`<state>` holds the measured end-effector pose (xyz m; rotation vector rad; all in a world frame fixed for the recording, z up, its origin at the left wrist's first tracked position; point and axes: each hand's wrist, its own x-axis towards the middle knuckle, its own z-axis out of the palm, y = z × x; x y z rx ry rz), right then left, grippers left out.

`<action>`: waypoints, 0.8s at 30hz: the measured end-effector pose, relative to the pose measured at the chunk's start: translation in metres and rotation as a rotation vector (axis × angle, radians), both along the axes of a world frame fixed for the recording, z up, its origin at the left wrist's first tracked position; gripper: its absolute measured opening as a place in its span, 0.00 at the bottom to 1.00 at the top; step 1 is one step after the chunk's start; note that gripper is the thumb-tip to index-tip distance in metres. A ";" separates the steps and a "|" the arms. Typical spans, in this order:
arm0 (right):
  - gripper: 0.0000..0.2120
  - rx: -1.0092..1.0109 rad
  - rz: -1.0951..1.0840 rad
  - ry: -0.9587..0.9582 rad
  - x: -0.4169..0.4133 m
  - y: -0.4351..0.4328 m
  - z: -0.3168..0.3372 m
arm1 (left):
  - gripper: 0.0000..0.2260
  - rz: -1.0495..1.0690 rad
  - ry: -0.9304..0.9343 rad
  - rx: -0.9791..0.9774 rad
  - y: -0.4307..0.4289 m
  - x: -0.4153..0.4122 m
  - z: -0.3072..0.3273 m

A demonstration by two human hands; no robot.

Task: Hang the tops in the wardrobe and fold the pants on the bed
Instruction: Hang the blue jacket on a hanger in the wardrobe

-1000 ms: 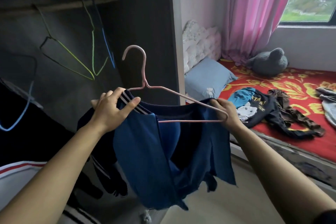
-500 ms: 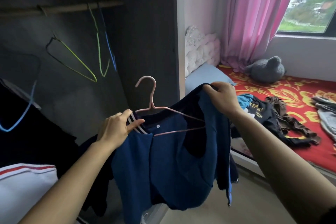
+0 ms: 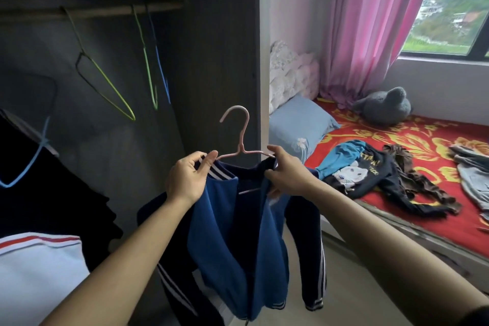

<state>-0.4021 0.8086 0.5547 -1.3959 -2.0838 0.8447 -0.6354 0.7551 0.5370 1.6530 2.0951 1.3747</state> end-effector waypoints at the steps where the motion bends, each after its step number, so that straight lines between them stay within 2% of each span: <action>1: 0.23 -0.041 -0.014 0.139 -0.001 -0.001 0.003 | 0.21 -0.015 -0.028 0.013 0.000 0.000 0.002; 3: 0.16 -0.285 0.022 0.553 -0.003 0.000 0.013 | 0.22 -0.068 -0.112 0.074 -0.001 0.002 0.007; 4: 0.13 -0.385 0.064 0.689 -0.005 0.001 0.018 | 0.22 -0.091 -0.138 0.111 -0.002 0.002 0.010; 6: 0.10 -0.414 0.190 0.688 -0.004 0.010 0.023 | 0.22 -0.112 -0.150 0.171 -0.003 0.002 0.016; 7: 0.10 -0.364 0.219 0.588 -0.001 0.015 0.027 | 0.22 -0.123 -0.164 0.195 -0.004 0.001 0.019; 8: 0.10 -0.257 0.235 0.402 0.002 0.019 0.033 | 0.23 -0.135 -0.192 0.216 -0.003 0.000 0.022; 12: 0.13 0.459 0.191 -0.651 0.008 0.026 0.067 | 0.24 -0.182 -0.275 0.249 -0.002 -0.011 0.033; 13: 0.14 0.648 0.178 -0.797 0.008 0.026 0.074 | 0.24 -0.182 -0.278 0.255 -0.002 -0.014 0.036; 14: 0.15 0.778 0.199 -0.826 0.007 0.025 0.078 | 0.24 -0.171 -0.275 0.255 -0.002 -0.018 0.038; 16: 0.17 0.847 0.286 -0.689 0.008 0.032 0.078 | 0.23 -0.141 -0.256 0.252 -0.002 -0.024 0.046; 18: 0.22 0.717 0.344 -0.465 0.008 0.038 0.072 | 0.21 -0.125 -0.243 0.261 -0.003 -0.029 0.055; 20: 0.25 0.595 0.320 -0.269 0.004 0.040 0.062 | 0.22 -0.124 -0.221 0.263 -0.004 -0.034 0.064; 24: 0.23 0.654 0.235 -0.067 -0.011 0.035 0.057 | 0.24 -0.140 -0.116 0.232 -0.007 -0.042 0.078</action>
